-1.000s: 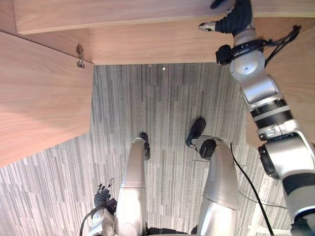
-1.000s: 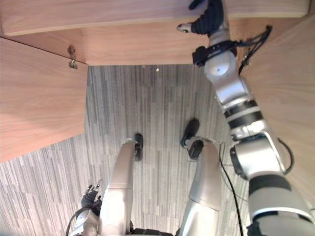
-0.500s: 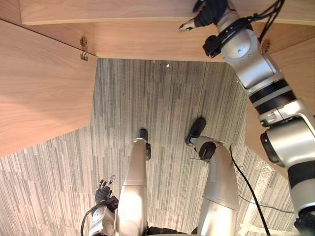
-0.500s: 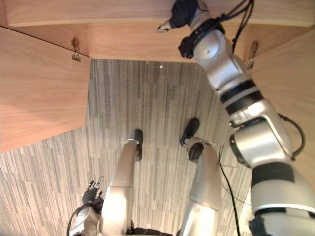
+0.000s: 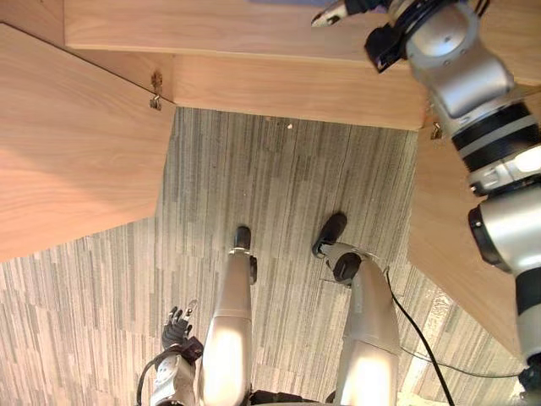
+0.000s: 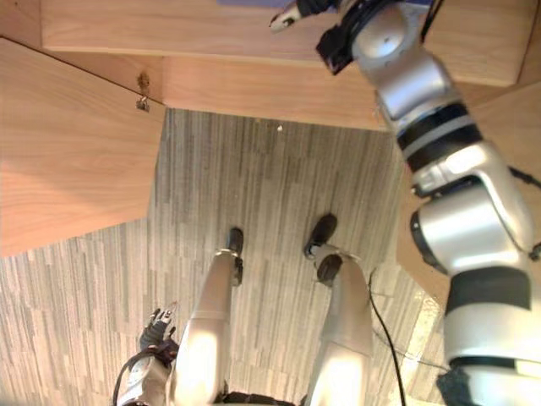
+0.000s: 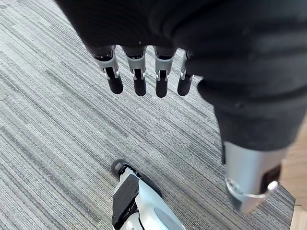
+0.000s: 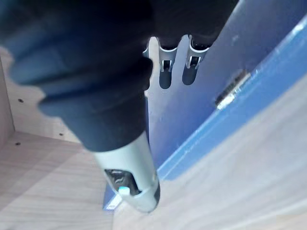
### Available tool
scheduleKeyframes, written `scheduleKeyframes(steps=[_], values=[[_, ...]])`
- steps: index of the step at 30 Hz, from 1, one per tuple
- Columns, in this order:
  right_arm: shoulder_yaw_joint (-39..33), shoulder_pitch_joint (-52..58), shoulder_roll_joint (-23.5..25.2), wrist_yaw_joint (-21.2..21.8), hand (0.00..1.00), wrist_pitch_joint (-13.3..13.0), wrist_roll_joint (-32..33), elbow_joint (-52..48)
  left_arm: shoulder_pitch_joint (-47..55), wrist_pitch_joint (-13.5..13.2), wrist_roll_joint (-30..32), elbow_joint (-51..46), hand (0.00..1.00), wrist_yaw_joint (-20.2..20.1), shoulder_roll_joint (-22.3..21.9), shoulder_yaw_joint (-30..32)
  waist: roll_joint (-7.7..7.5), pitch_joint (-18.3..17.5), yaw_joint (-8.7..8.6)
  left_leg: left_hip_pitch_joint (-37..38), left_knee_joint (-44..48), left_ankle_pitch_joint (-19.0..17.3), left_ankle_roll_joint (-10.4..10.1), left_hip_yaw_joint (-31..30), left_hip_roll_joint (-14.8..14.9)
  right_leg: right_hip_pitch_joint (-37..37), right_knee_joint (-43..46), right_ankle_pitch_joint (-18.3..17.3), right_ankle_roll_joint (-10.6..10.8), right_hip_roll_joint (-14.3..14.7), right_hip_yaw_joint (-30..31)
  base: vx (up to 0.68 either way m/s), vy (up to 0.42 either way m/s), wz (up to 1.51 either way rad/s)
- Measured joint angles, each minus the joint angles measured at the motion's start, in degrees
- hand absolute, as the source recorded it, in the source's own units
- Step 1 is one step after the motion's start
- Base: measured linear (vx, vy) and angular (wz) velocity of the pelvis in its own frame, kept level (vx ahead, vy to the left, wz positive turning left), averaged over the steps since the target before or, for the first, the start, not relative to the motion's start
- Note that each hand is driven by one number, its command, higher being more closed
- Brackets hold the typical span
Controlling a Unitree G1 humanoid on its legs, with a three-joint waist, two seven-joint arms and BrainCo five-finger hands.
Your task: Walk over to the cabinet, pick up the folder, carry it to the office cabinet, place the folder inside the office cabinet, then close the office cabinet door
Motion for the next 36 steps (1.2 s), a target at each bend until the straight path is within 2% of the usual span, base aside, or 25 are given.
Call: scheduleKeyframes(steps=[2, 6, 12, 17, 21, 26, 30, 33, 34, 36], values=[[-0.1, -0.4, -0.5, 0.0, 0.0, 0.4, -0.5, 1.7, 0.0, 0.0, 0.0, 0.0, 0.0, 0.0, 0.0, 0.5, -0.9, -0.3, 0.07, 0.7, -1.9, 1.0, -0.1, -0.1, -0.1, 0.5, -1.1, 0.4, -0.1, -0.1, -0.2, 0.01, 0.03, 0.12], [-2.3, -0.5, -1.2, -0.2, 0.0, 1.9, -6.6, 4.5, 0.0, 0.0, 0.0, 0.0, 0.0, 0.0, 0.0, 0.8, -1.37, -0.4, 0.02, 1.6, -4.4, 2.5, -0.1, -0.4, -0.5, 1.3, -2.0, 0.7, -0.3, -0.6, -1.0, 0.01, 0.027, 0.13], [-2.5, -0.4, -1.3, -0.4, 0.0, 2.3, -9.5, 5.5, 0.0, 0.1, 0.4, -0.1, 0.0, -0.1, 0.1, 1.2, -1.87, -0.6, 0.07, 3.1, -7.9, 4.4, -0.3, -0.7, -1.0, 2.4, -3.8, 1.0, -0.4, -0.9, -1.7, -0.01, 0.018, 0.1], [-2.4, 4.2, 1.7, -3.2, 0.0, 2.3, -12.7, 2.4, 0.1, 0.2, 0.5, 0.0, 0.0, 0.0, 0.1, 1.2, -1.91, -0.7, -0.11, 8.0, -12.9, 6.2, -0.3, -0.2, -0.6, 6.4, -6.9, 1.7, -0.2, -0.3, -2.1, 0.01, 0.006, -0.01], [-2.2, 5.6, 4.7, -6.0, 0.0, 2.1, -20.3, -3.6, 0.2, 0.1, 1.5, 0.2, 0.0, 0.1, 0.6, 1.3, -2.51, -1.1, -0.32, 12.9, -18.0, 8.1, -0.2, 0.9, 0.1, 10.3, -11.1, 3.2, 0.1, 1.0, -2.1, 0.03, 0.011, -0.12], [-2.3, 10.1, 8.7, -9.6, 0.0, 1.8, -26.6, -10.2, 0.9, 0.1, 2.2, 1.8, 0.0, 0.5, 0.8, 2.2, -3.26, -2.7, -0.97, 19.9, -23.7, 9.7, 0.2, 2.4, 1.0, 16.5, -16.0, 4.8, 0.9, 2.5, -2.1, 0.04, 0.04, -0.12], [-5.1, 21.4, 13.1, -11.4, 0.0, 1.5, -31.5, -16.3, 1.3, 0.2, 3.9, 3.9, 0.0, 0.8, 0.7, 3.2, -3.47, -6.1, -1.52, 26.0, -26.9, 10.2, 0.5, 3.3, 1.4, 22.3, -19.1, 5.4, 1.6, 3.2, -2.0, 0.05, 0.061, -0.09], [-7.9, 34.2, 17.9, -11.4, 0.0, 1.1, -31.7, -17.9, 1.5, 0.6, 5.8, 5.0, 0.0, 1.3, 0.6, 5.3, -3.47, -8.3, -1.59, 32.1, -28.7, 10.3, 0.7, 5.1, 2.1, 28.4, -22.1, 5.8, 2.3, 4.3, -1.8, 0.06, 0.059, -0.17], [-8.4, 40.5, 19.9, -11.2, 0.0, 1.0, -31.6, -18.2, 2.0, 1.0, 6.3, 5.5, 0.0, 1.3, 0.4, 5.7, -3.48, -10.2, -1.66, 34.0, -29.6, 10.6, 0.9, 5.7, 2.1, 30.2, -23.3, 5.9, 2.5, 4.5, -1.7, 0.06, 0.052, -0.13], [-8.6, 50.0, 22.9, -9.7, 0.0, 1.0, -31.3, -18.1, 2.7, 1.5, 7.6, 5.6, 0.0, 1.4, 0.0, 5.8, -3.46, -11.7, -1.86, 37.4, -31.1, 11.1, 1.2, 6.4, 2.3, 33.7, -25.5, 6.5, 3.0, 5.2, -1.4, 0.07, 0.045, -0.15]])
